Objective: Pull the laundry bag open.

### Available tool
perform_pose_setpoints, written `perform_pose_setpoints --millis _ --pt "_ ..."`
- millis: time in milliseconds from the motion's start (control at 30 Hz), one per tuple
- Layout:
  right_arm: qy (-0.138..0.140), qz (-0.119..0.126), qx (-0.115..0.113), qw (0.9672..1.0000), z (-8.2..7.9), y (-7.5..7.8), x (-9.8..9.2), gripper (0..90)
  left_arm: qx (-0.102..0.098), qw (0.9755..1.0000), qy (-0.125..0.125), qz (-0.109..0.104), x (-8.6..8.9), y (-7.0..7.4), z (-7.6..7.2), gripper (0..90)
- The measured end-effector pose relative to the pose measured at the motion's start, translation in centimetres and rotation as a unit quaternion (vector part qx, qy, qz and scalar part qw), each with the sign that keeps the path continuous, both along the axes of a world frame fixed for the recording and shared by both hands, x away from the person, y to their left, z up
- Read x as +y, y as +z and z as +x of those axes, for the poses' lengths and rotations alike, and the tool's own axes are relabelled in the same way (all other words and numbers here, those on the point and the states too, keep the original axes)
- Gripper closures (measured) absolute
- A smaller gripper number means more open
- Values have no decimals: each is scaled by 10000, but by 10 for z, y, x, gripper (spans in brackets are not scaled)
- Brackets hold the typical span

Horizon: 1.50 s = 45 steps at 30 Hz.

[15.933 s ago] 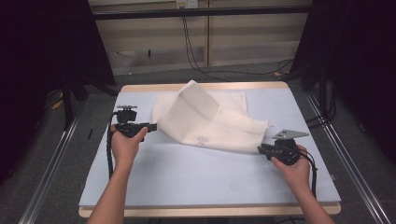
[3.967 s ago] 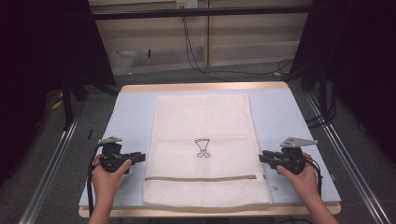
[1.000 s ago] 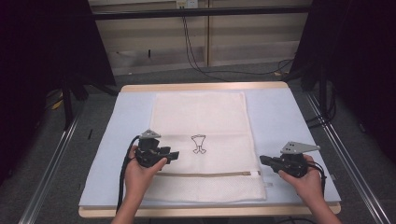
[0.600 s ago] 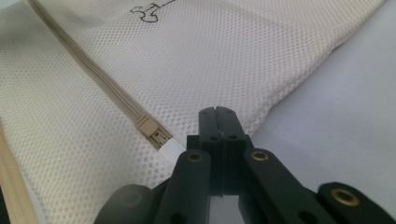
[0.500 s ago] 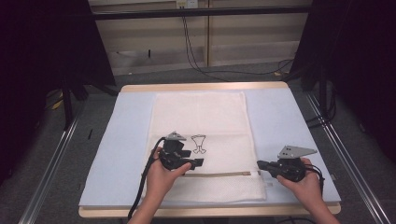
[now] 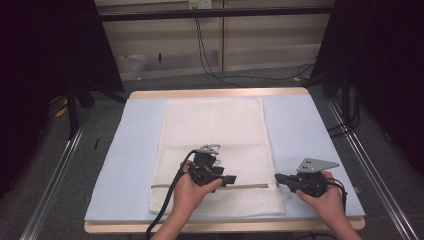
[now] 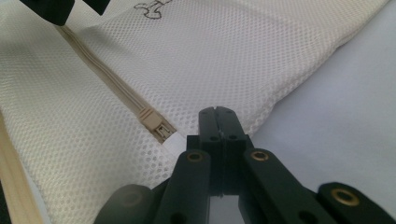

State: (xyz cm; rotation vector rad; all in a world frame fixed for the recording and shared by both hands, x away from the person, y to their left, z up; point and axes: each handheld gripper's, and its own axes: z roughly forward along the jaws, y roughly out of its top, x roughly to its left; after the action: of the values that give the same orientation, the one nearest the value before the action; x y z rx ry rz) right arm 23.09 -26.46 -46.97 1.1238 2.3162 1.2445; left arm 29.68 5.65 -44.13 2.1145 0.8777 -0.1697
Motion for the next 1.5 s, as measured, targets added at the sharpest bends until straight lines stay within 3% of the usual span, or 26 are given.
perform_pose_setpoints --millis 200,233,433,600,667,800,833,933,967,1067,1133,1200,1233,1267,1500 --pt "48 -93 16 9999 -3 0 3 900 195 9996 -97 -171 -14 -2 -3 426" --pt "64 -91 16 9999 -3 0 2 900 283 9995 -104 -78 -19 -2 -3 455" --pt "50 -142 15 9999 -5 -1 2 900 385 9992 -101 -89 -28 -6 -4 473" --pt "84 -141 30 9999 -5 -2 1 900 557 9981 -156 -232 -35 -10 -3 491" --pt "93 -153 20 9998 -6 -2 2 900 541 9983 -154 -144 -36 -10 -3 478" --pt "81 -142 10 9999 -6 -2 2 900 855 9957 -123 -345 -44 -15 -2 446" --pt "70 -142 0 9999 -6 -2 2 900 784 9963 -208 -267 -44 -15 -2 461" --pt "83 -128 8 9999 -5 -3 1 900 831 9961 -146 -260 -47 -16 -2 461" --pt "110 -143 6 9998 -5 -3 1 900 801 9965 -190 -169 -48 -17 -2 462" --pt "133 -156 47 9998 -6 -3 2 900 913 9954 -124 -273 -52 -19 -2 466" --pt "115 -180 46 9998 -6 -4 3 900 959 9952 -97 -157 -55 -19 -2 469" --pt "128 -181 56 9997 -6 -4 3 900 991 9948 -142 -194 -57 -21 -1 472" --pt "151 -179 56 9997 -6 -4 3 900 1116 9934 -87 -247 -59 -22 -1 490" --pt "151 -180 65 9997 -6 -4 3 900 1103 9937 -122 -172 -59 -23 -1 490" --pt "176 -201 61 9996 -5 -5 3 900 1187 9928 9 -171 -63 -24 -1 501"
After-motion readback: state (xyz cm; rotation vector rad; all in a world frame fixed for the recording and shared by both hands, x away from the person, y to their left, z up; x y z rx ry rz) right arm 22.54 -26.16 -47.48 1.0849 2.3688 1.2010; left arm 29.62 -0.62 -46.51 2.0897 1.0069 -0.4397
